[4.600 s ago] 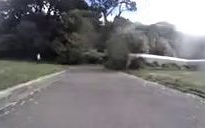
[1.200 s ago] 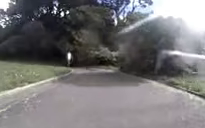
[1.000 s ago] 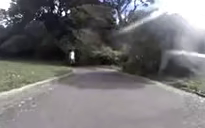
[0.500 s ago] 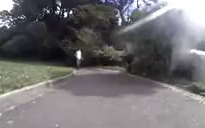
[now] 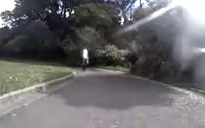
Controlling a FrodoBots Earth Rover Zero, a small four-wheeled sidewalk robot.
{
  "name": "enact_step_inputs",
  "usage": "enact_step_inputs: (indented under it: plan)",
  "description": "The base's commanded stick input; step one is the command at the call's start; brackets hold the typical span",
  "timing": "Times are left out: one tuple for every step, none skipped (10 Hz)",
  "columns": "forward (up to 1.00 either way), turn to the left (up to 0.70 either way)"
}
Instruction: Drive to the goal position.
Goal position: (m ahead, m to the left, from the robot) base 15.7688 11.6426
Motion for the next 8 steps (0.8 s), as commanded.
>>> enact_step_inputs:
  plan:
    - [0.0,0.0]
    - [0.0,0.0]
    - [0.0,0.0]
    - [0.0,0.0]
    - [0.0,0.0]
    - [0.0,0.0]
    - [0.0,0.0]
    - [0.0,0.0]
